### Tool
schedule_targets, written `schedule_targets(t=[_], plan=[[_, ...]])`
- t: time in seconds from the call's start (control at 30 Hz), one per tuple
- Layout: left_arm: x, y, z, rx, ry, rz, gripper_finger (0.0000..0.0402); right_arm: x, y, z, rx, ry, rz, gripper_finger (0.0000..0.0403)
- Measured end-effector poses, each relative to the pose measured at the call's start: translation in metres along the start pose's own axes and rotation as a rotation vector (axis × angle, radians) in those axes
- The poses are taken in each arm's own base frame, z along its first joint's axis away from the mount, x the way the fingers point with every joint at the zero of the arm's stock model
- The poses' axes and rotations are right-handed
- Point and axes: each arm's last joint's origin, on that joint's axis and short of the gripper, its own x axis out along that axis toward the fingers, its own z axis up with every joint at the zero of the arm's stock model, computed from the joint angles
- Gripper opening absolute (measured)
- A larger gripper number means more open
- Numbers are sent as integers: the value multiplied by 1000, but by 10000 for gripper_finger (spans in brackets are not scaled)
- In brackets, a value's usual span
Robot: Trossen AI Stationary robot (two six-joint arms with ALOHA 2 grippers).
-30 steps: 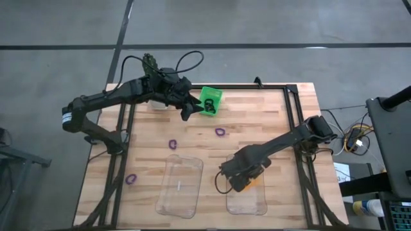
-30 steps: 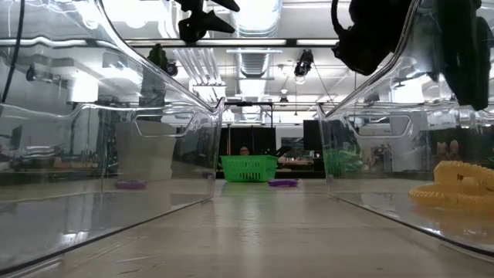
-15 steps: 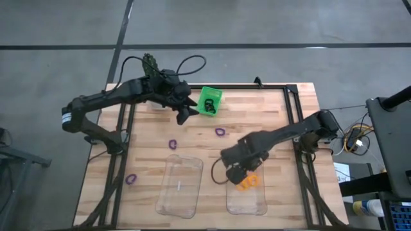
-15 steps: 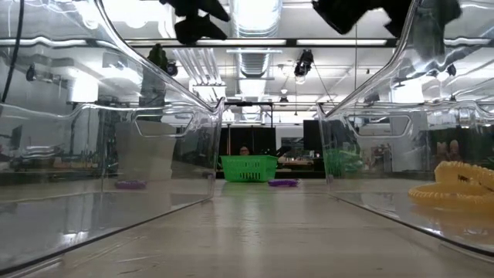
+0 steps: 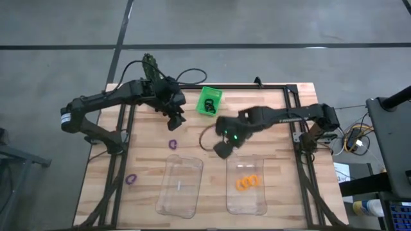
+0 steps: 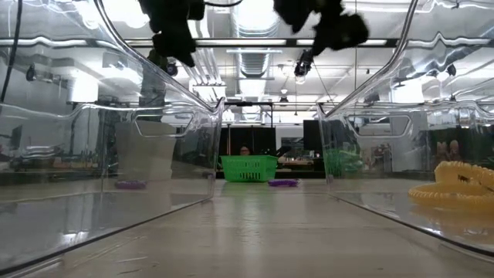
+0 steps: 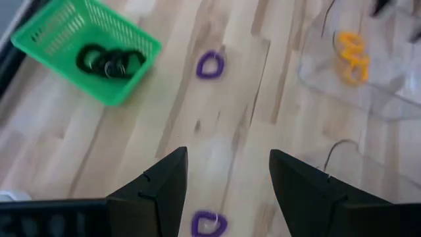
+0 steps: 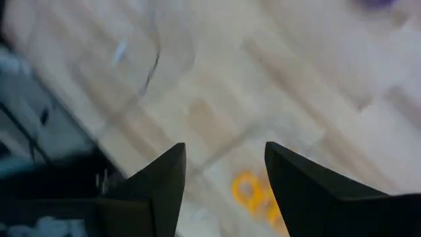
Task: Sort spring keychains
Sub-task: Put the middle violet spring keychain into the left transparent bin
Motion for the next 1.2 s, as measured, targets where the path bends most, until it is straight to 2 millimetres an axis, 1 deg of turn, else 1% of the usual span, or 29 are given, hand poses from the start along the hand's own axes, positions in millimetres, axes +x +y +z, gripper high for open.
schedule_targets(t=[0.1,0.2,0.37,0.47,0.7,0.83,1.03,1.1,1.2], plan=[[7,2,-7,-7,38,3,207,1,-10,21,50,-64,27,201],[14,3,-13,-20,72,6,207,-2,-23,37,103,-94,28,201],[28,7,-27,-107,135,16,207,-9,-43,59,176,-132,21,201],[39,9,-38,-120,178,22,207,-12,-50,67,193,-176,8,201],[64,17,-68,-168,295,76,207,-11,-55,72,206,-236,-43,201],[74,22,-85,-190,350,147,207,0,-57,75,195,-215,-73,201],[87,26,-103,-209,390,174,207,24,-59,83,196,-168,-109,201],[91,27,-110,-205,406,174,206,29,-59,83,195,-150,-110,201],[99,28,-119,-210,409,174,206,30,-58,84,182,-142,-93,200]])
